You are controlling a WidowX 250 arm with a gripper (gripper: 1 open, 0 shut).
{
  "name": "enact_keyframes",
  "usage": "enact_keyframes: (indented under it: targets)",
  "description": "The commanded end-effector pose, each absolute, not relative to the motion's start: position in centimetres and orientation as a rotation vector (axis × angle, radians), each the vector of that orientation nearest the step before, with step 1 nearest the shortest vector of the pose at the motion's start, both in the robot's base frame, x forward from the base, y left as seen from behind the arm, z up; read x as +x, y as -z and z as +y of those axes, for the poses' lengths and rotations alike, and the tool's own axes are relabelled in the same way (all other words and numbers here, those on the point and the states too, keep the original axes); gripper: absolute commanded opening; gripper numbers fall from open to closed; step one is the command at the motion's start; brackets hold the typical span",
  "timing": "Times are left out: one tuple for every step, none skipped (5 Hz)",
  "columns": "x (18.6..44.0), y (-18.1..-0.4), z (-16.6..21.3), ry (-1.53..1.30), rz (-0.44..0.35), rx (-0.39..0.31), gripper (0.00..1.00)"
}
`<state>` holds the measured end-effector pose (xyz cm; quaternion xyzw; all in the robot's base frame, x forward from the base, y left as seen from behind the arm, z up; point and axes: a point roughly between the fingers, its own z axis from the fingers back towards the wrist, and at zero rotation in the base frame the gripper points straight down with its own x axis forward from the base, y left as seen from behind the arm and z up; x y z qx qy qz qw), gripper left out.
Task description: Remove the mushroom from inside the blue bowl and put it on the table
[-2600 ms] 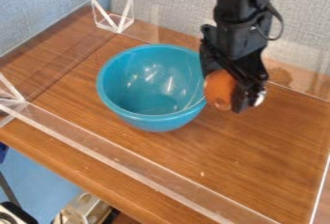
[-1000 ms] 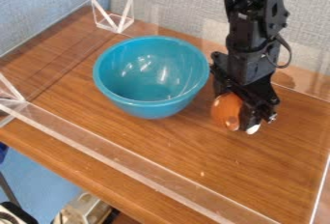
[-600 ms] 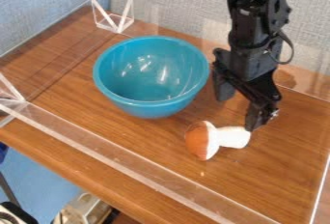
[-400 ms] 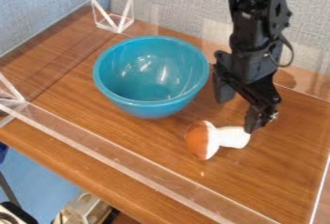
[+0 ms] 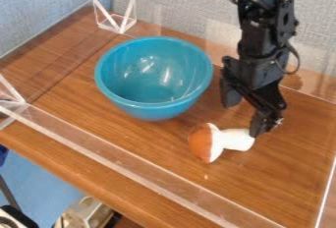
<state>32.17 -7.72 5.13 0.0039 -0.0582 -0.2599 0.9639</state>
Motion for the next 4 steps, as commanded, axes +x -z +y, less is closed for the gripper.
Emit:
enact_keyframes:
  targets:
    - [33.7, -6.7, -7.8, 0.547, -0.181, 0.021, 1.0]
    - [34.2, -6.7, -7.8, 0.559, -0.183, 0.031, 1.0]
    - [34.6, -6.7, -7.8, 0.574, -0.186, 0.042, 1.0]
    - [35.0, -6.8, -7.8, 0.589, -0.191, 0.053, 1.0]
